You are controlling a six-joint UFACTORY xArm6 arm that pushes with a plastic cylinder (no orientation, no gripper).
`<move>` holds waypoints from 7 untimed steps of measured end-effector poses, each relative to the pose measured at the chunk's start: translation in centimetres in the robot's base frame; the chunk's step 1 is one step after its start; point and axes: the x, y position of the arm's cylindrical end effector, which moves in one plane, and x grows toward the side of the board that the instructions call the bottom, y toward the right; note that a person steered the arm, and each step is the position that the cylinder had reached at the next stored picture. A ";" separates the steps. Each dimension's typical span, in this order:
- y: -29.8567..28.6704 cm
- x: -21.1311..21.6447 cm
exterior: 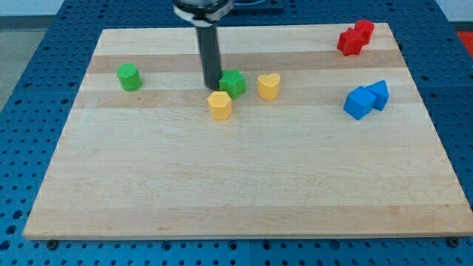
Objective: Move the green circle to the top left of the yellow hexagon
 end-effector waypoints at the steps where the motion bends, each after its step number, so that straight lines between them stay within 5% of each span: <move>1: 2.0 -1.3; 3: -1.2 -2.6; 7: -19.7 -5.1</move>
